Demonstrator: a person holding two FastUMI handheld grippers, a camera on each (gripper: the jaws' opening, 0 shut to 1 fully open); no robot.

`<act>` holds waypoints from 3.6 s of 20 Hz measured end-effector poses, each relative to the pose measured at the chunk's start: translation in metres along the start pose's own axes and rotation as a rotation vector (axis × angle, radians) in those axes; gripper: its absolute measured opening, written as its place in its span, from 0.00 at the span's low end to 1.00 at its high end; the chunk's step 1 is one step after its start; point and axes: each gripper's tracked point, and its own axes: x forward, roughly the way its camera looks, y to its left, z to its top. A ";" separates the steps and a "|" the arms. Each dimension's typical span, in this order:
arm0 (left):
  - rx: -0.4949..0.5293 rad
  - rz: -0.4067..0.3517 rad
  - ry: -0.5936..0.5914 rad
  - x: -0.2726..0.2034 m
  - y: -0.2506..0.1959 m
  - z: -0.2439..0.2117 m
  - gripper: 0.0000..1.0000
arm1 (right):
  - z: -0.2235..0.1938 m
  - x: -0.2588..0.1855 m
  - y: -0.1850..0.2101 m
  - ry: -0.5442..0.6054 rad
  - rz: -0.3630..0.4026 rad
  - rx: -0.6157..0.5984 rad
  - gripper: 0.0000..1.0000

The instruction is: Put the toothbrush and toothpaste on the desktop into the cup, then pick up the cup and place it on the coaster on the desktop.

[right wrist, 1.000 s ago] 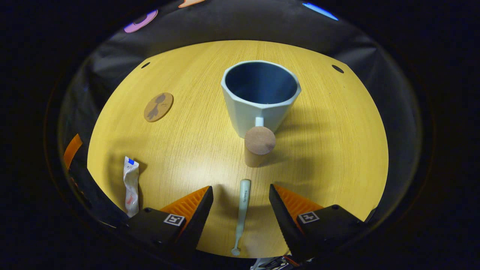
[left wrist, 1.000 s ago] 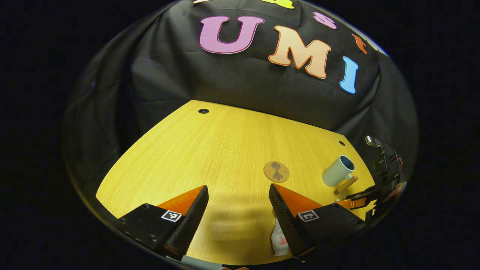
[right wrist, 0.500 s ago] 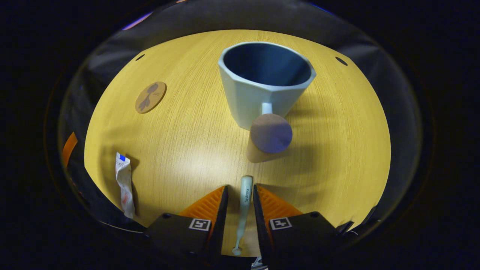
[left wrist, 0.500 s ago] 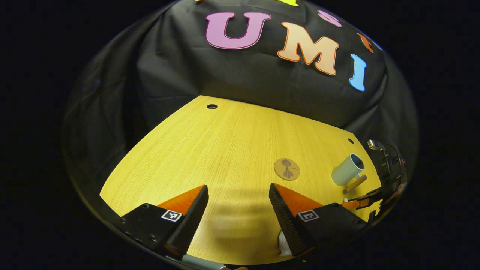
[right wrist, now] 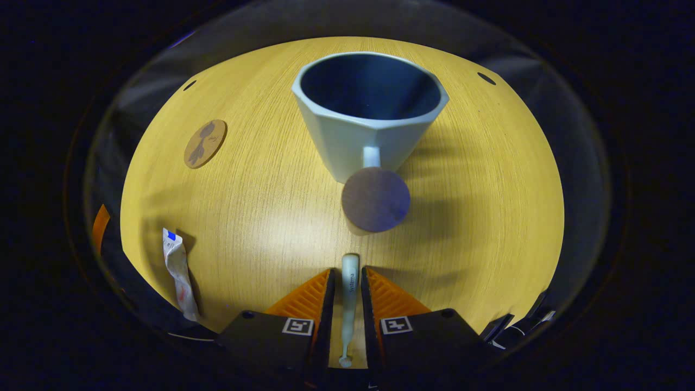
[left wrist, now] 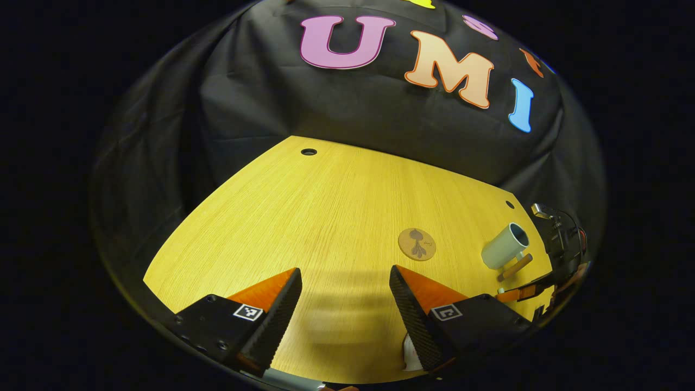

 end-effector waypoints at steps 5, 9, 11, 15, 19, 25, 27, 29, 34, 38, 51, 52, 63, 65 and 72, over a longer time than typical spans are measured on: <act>-0.004 -0.032 0.017 0.002 -0.010 -0.002 0.96 | -0.002 0.000 0.000 0.013 -0.014 0.011 0.18; -0.003 -0.073 0.026 0.010 -0.023 -0.005 0.95 | -0.001 0.000 0.000 0.008 -0.010 0.012 0.11; 0.000 -0.079 0.026 0.015 -0.027 -0.004 0.96 | 0.000 -0.001 -0.001 -0.005 -0.023 0.007 0.11; 0.022 -0.110 0.030 0.019 -0.039 -0.001 0.96 | -0.001 -0.001 0.000 -0.051 0.006 0.013 0.09; 0.026 -0.144 0.033 0.015 -0.058 -0.007 0.96 | -0.002 -0.002 -0.001 -0.098 0.027 0.026 0.08; 0.019 -0.137 0.060 0.007 -0.066 -0.021 0.95 | -0.001 -0.005 0.000 -0.154 0.090 0.069 0.06; 0.002 -0.121 0.065 -0.002 -0.066 -0.028 0.95 | -0.004 -0.005 0.001 -0.148 0.118 0.108 0.06; -0.010 -0.110 0.077 -0.004 -0.065 -0.031 0.95 | -0.005 -0.006 0.000 -0.158 0.131 0.117 0.06; 0.004 -0.058 0.135 -0.011 -0.057 -0.046 0.95 | -0.005 -0.022 -0.001 -0.235 0.148 0.136 0.06; 0.035 -0.077 0.217 -0.015 -0.064 -0.058 0.96 | 0.007 -0.044 -0.010 -0.341 0.174 0.184 0.06; 0.181 -0.105 0.494 0.010 -0.110 -0.112 0.95 | 0.029 -0.129 -0.059 -0.621 0.275 0.245 0.06; 0.184 -0.104 0.507 0.012 -0.111 -0.114 0.93 | 0.033 -0.135 -0.060 -0.638 0.290 0.248 0.06; 0.277 -0.059 0.613 0.028 -0.112 -0.132 0.63 | 0.093 -0.190 -0.078 -0.793 0.364 0.144 0.06; 0.289 -0.068 0.650 0.031 -0.116 -0.136 0.56 | 0.109 -0.195 -0.077 -0.809 0.370 0.103 0.06; 0.339 -0.028 0.695 0.036 -0.111 -0.137 0.34 | 0.145 -0.211 -0.059 -0.871 0.431 0.052 0.06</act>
